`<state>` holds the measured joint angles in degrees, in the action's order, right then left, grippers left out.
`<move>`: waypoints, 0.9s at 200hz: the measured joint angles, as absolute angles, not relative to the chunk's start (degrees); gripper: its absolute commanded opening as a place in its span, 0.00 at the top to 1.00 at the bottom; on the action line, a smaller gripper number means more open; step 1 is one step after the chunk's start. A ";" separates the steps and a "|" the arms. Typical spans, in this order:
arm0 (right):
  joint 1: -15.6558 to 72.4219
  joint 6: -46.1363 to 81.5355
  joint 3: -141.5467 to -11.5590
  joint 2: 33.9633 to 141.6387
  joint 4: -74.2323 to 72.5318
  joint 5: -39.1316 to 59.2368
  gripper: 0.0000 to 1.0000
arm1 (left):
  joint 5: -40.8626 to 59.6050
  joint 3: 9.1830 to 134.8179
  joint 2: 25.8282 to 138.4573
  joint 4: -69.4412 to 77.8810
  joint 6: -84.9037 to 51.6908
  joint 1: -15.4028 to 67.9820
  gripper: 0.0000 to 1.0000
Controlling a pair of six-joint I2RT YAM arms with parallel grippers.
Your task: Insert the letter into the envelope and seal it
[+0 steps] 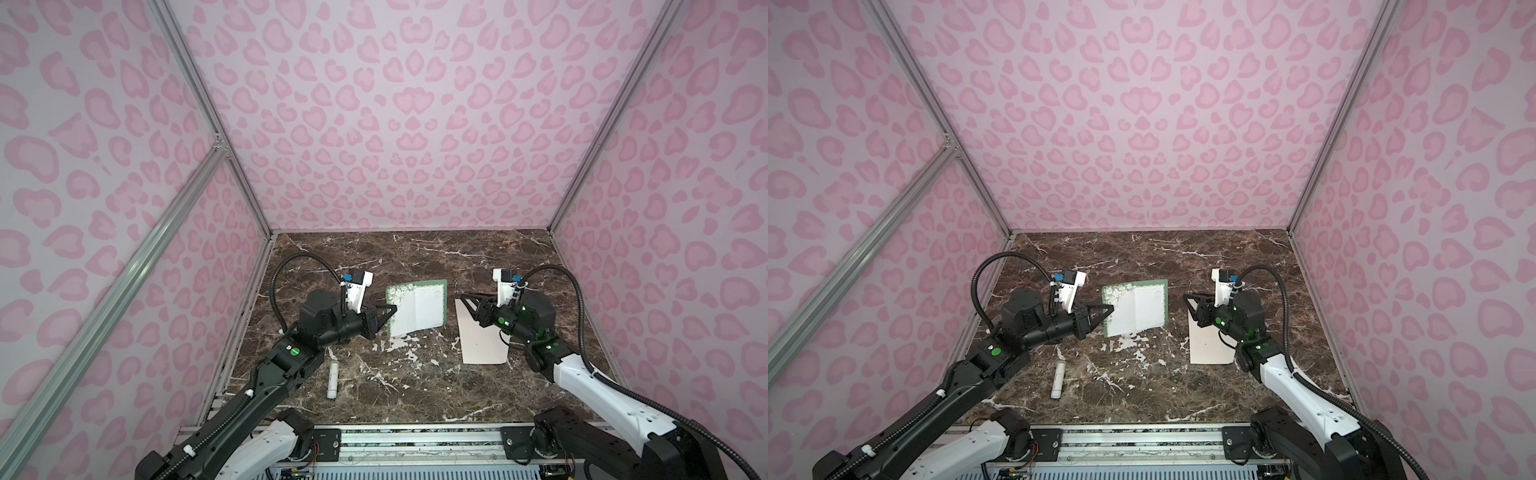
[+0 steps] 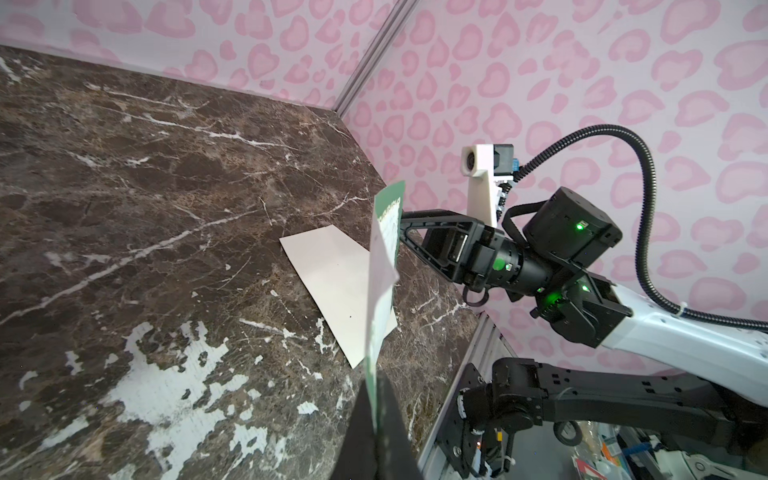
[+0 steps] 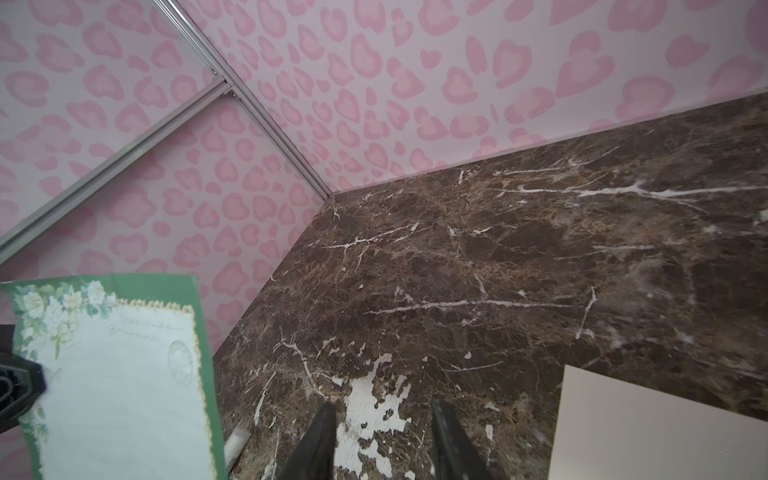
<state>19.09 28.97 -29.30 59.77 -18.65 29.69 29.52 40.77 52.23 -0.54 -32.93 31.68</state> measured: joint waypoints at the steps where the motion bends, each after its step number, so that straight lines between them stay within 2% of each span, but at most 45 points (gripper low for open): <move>1: 19.11 28.95 -29.45 59.96 -18.57 29.91 0.64 | 29.74 40.66 52.31 -0.36 -32.95 31.57 0.96; 45: 21.04 28.12 -31.66 62.74 -17.17 35.99 0.63 | 35.07 37.93 54.35 3.64 -34.44 29.10 0.96; 111: 22.44 27.18 -31.27 62.61 -16.36 39.20 0.64 | 37.39 37.50 55.07 6.15 -34.48 27.81 0.96; 180: 17.80 24.60 -30.37 60.01 -11.62 35.57 0.70 | 37.95 37.30 54.59 6.11 -34.48 27.70 0.96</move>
<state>17.80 24.60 -30.37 60.01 -11.62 35.57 37.95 37.30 54.59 6.11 -34.48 27.70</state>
